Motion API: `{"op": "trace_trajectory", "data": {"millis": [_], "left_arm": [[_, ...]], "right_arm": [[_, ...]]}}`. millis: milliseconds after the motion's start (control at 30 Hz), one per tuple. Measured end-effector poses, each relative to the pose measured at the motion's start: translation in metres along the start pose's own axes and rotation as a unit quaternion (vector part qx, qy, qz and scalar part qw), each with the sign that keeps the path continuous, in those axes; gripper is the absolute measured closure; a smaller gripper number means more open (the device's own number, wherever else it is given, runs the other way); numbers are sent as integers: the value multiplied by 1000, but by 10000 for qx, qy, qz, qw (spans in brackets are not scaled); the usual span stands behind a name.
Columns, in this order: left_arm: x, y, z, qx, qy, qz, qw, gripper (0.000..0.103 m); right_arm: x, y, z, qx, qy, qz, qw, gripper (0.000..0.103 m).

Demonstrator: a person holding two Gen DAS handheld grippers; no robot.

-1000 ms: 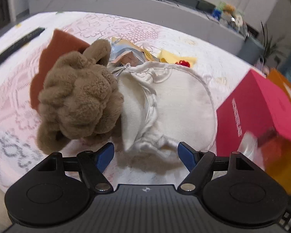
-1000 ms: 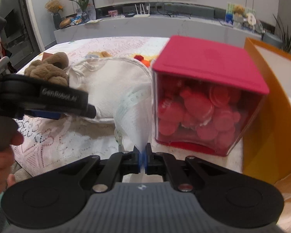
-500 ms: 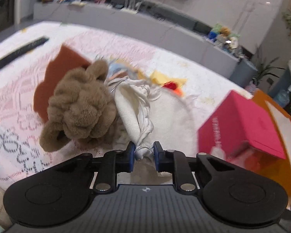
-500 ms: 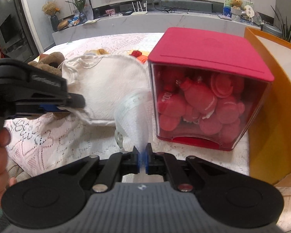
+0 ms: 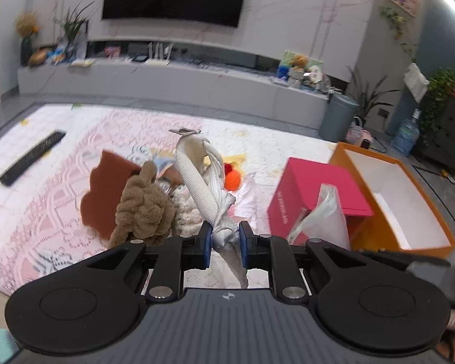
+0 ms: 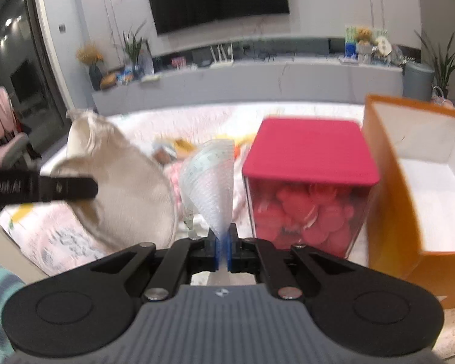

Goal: Organize soft objects
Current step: 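Lift the white bag with the right tool and carry it over the orange box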

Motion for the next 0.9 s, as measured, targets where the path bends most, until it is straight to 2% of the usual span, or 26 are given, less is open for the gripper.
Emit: {"op": "trace_trajectory", "data": {"millis": [167,267,467,533,633,700,900], "left_arm": [[-23,-4,-27,512,162,-178,9984,83],[-30,-8,-46,811,259,-271,9960,83],[-31,-18,-92,1207,774,-278,9893,83],[-30,-22,-108,1314,1007,-272,9858,83],[-24,-34,-134,1424,1390,-214,9798,82],[-17,-42,-152,1604,1512,-227,9752,82],[15,-57,-200,1848,1877,-74,9647,82]], "right_arm": [[-40,-5,-14,412,-45,-185,9990,102],[-67,-8,-23,439,92,-399,9982,102],[-121,-23,-58,593,412,-732,9947,101],[-137,-29,-75,686,534,-821,9928,98],[-158,-40,-102,677,912,-966,9888,97],[-166,-47,-119,719,1145,-992,9858,97],[-166,-66,-172,841,1469,-871,9817,97]]}}
Point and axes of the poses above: each gripper's, at about its wrist camera, not at the fingertips, and x roughly the way its jaws point, z to its left, y to its underside, the point moved 8 cm from there along x, roughly the way its jaws point, and after that the axes turned 13 degrees about y, right-handed, at the moved point
